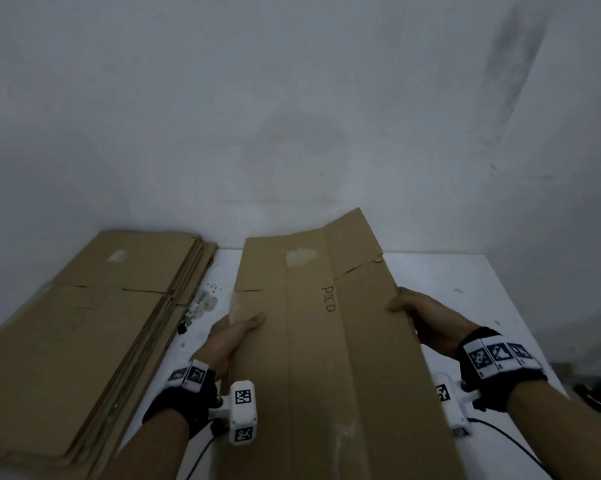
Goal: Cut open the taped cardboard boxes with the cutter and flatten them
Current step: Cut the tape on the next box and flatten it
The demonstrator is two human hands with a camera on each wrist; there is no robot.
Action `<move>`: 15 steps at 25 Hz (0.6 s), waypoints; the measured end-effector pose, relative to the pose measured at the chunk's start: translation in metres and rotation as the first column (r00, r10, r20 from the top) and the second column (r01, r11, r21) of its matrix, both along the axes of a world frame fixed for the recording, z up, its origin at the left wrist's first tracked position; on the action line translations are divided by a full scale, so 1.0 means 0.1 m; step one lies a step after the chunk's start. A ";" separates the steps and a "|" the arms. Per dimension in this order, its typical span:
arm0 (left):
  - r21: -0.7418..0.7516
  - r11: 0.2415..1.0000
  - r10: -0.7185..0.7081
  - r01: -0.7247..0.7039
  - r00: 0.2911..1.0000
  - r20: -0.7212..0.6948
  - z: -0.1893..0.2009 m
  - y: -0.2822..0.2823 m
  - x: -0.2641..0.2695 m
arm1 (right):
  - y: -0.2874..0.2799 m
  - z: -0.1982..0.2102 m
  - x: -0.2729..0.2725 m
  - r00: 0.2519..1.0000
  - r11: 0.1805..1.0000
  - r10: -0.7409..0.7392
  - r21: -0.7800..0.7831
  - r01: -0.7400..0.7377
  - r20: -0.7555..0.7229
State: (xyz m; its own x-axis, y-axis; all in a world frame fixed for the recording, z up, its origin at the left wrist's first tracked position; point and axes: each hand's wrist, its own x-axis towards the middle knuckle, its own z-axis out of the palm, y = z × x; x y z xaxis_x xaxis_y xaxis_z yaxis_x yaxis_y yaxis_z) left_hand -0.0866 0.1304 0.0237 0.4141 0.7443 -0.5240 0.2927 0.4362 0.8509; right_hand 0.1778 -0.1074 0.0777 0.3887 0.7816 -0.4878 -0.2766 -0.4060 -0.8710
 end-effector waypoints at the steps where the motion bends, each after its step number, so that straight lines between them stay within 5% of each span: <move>1: 0.049 0.999 0.007 -0.007 1.000 -0.002 0.06 0.07 -0.07 | 0.06 -0.02 -0.05 1.000 1.000 0.001 -0.028 0.000 0.027; 10: 0.381 0.921 -0.050 0.082 0.995 -0.091 0.80 0.47 -0.62 | 0.80 -0.13 -0.69 0.995 0.996 0.088 0.006 -0.089 0.052; 15: 0.649 0.759 0.219 0.054 0.917 -0.332 1.03 0.85 -1.17 | 1.37 -0.11 -1.00 0.991 0.987 0.134 0.095 -0.131 -0.029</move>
